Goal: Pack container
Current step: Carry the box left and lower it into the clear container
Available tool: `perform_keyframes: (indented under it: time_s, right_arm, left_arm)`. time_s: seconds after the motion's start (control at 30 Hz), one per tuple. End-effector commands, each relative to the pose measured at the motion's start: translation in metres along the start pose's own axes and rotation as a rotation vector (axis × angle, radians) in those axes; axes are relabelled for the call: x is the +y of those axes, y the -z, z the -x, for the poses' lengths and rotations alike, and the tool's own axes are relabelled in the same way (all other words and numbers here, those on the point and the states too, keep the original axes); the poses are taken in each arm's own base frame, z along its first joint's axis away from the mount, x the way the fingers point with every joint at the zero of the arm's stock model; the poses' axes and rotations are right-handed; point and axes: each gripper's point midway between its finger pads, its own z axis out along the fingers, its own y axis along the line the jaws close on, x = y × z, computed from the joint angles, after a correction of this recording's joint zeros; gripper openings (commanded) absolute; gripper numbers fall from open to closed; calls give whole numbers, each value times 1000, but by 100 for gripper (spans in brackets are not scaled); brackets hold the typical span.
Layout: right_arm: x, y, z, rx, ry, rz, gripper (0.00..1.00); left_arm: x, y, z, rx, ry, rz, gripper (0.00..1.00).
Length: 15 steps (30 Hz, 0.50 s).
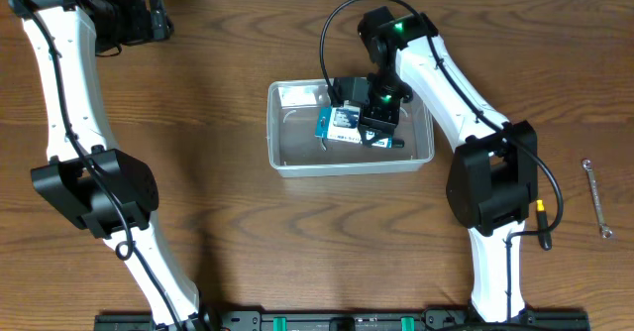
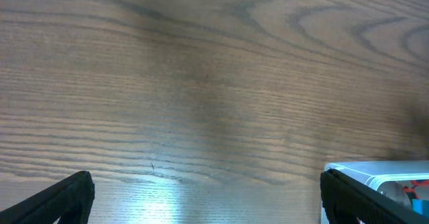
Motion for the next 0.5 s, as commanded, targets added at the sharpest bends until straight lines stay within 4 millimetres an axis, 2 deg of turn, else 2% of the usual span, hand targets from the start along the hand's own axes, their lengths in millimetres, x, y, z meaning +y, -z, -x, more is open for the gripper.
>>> perform_keyframes:
  time_s: [0.0, 0.13, 0.17, 0.2, 0.47]
  right_arm:
    - [6, -7, 1, 0, 16, 22, 58]
    - [4, -11, 1, -4, -2, 16, 64]
    - [4, -11, 2, -4, -2, 15, 72]
    - [4, -11, 2, -5, -1, 14, 99]
    - [0, -11, 4, -15, -29, 0, 99]
  left_arm:
    - [-1, 7, 4, -20, 0, -6, 98]
    - [-1, 7, 4, -20, 0, -6, 98]
    - [-1, 7, 4, -19, 0, -6, 98]
    - [-1, 7, 4, -20, 0, -6, 98]
    - [-1, 7, 4, -19, 0, -6, 98]
